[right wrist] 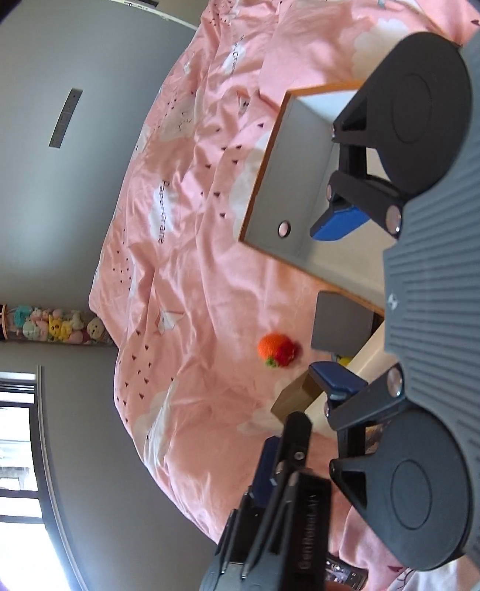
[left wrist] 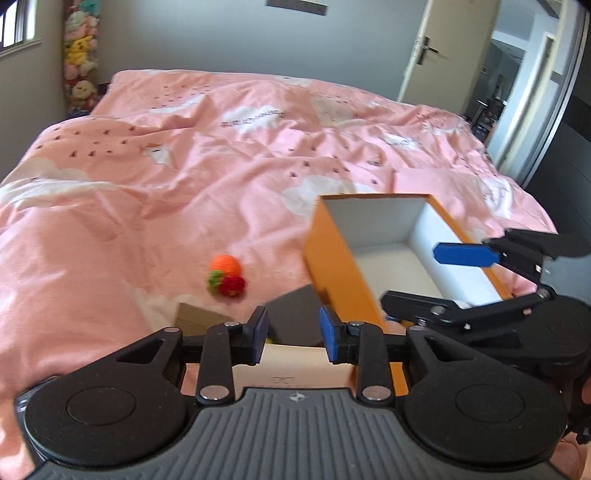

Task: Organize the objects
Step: 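Move both tools back to the pile beside the box, then grasp the white glasses case with the right tool and lift it toward the box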

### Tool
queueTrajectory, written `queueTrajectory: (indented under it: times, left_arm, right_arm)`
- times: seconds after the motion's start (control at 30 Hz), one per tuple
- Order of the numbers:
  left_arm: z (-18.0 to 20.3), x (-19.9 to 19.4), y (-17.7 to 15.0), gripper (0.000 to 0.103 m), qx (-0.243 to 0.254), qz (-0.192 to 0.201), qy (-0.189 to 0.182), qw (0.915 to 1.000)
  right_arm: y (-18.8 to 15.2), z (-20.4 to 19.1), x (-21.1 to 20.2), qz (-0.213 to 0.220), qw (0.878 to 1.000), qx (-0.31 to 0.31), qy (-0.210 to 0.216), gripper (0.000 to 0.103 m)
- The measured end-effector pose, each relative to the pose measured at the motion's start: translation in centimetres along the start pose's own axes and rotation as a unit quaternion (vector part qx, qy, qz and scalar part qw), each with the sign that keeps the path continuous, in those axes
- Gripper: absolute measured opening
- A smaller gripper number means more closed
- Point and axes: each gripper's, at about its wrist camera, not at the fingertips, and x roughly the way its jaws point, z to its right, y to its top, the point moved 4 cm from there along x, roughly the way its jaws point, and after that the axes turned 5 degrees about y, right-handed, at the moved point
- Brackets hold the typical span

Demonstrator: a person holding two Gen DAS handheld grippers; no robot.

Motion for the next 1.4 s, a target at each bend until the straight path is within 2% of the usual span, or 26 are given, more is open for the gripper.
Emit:
queueTrajectory:
  times: [0.1,0.23,0.47,0.6,0.73,0.9,1.1,1.23,1.33,1.4]
  left_arm:
    - [-2.7,0.1,-0.2,0.036,-0.027,-0.006,0.026,0.9993]
    - [-5.1,0.8,-0.9,0.036,-0.046,-0.032,0.037,0.9977]
    - [-6.2,3.0,-2.6,0.041,-0.052,-0.089,0.028,0.9943]
    - [-6.3,4.5,-3.5,0.041,-0.046,-0.120,0.028,0.9912]
    - [-6.2,5.8,-4.2,0.041,-0.029,-0.145,0.024,0.9887]
    - [-6.2,7.2,-4.8,0.041,-0.019,-0.168,0.027,0.9852]
    - [-6.3,7.6,-5.1,0.041,-0.011,-0.173,0.028,0.9845]
    - [-6.6,7.8,-5.3,0.038,-0.002,-0.174,0.036,0.9841]
    - [-6.7,7.8,-5.4,0.038,-0.003,-0.173,0.034,0.9843]
    - [-6.9,7.7,-5.4,0.038,-0.008,-0.171,0.030,0.9847]
  right_arm:
    - [0.1,-1.3,1.1,0.000,1.000,-0.011,0.014,0.076]
    - [-0.4,-3.0,3.2,-0.031,0.998,-0.041,0.025,0.075]
    - [-1.4,-4.8,6.9,-0.095,0.991,-0.061,0.072,0.060]
    - [-2.0,-5.7,8.9,-0.135,0.983,-0.083,0.088,0.056]
    - [-3.2,-6.6,10.8,-0.181,0.971,-0.113,0.107,0.053]
    - [-4.2,-7.4,12.3,-0.210,0.958,-0.172,0.091,0.055]
    - [-5.6,-9.0,13.4,-0.236,0.928,-0.280,0.066,0.062]
    - [-6.2,-9.7,14.1,-0.249,0.906,-0.336,0.064,0.070]
    - [-6.8,-9.9,14.5,-0.255,0.890,-0.373,0.063,0.070]
    - [-6.8,-9.7,15.0,-0.258,0.885,-0.381,0.063,0.067]
